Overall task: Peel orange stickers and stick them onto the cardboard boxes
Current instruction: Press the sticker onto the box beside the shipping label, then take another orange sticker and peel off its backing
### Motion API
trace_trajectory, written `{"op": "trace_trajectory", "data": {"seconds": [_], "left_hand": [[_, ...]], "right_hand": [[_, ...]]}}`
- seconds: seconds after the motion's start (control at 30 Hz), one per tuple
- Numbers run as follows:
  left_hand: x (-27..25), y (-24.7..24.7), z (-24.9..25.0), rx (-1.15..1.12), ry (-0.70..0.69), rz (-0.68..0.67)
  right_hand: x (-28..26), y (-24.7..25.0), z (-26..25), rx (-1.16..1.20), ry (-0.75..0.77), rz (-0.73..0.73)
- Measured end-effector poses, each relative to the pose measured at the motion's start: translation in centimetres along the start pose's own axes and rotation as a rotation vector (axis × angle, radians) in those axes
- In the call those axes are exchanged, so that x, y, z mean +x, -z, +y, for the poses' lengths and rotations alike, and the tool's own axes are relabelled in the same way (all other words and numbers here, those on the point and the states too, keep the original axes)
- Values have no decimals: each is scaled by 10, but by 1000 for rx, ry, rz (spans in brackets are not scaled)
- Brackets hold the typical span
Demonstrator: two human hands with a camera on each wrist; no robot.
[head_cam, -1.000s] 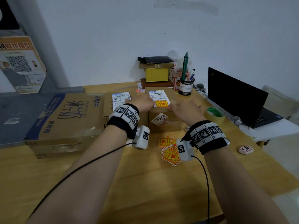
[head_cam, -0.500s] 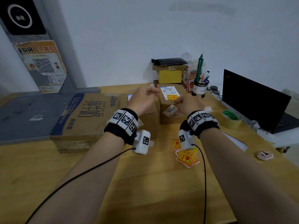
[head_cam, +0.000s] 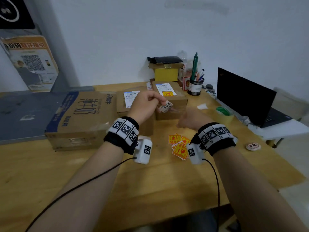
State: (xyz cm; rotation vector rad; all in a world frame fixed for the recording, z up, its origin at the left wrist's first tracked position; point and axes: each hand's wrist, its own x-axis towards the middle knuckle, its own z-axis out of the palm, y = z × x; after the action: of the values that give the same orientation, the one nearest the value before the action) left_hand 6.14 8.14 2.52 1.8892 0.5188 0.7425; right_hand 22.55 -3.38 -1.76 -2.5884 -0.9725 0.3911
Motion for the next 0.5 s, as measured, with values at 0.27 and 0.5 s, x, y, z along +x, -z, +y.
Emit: {"op": "trace_trajectory", "data": {"seconds": [0.27,0.5], "left_hand": [[-36,-28,-18,-24,91,-137],[-55,-31,-14,24,133,-153]], "right_hand": [[-39,-29,21,-149,-72,-206],[-50,-43,25,-183,-66,-209]]}}
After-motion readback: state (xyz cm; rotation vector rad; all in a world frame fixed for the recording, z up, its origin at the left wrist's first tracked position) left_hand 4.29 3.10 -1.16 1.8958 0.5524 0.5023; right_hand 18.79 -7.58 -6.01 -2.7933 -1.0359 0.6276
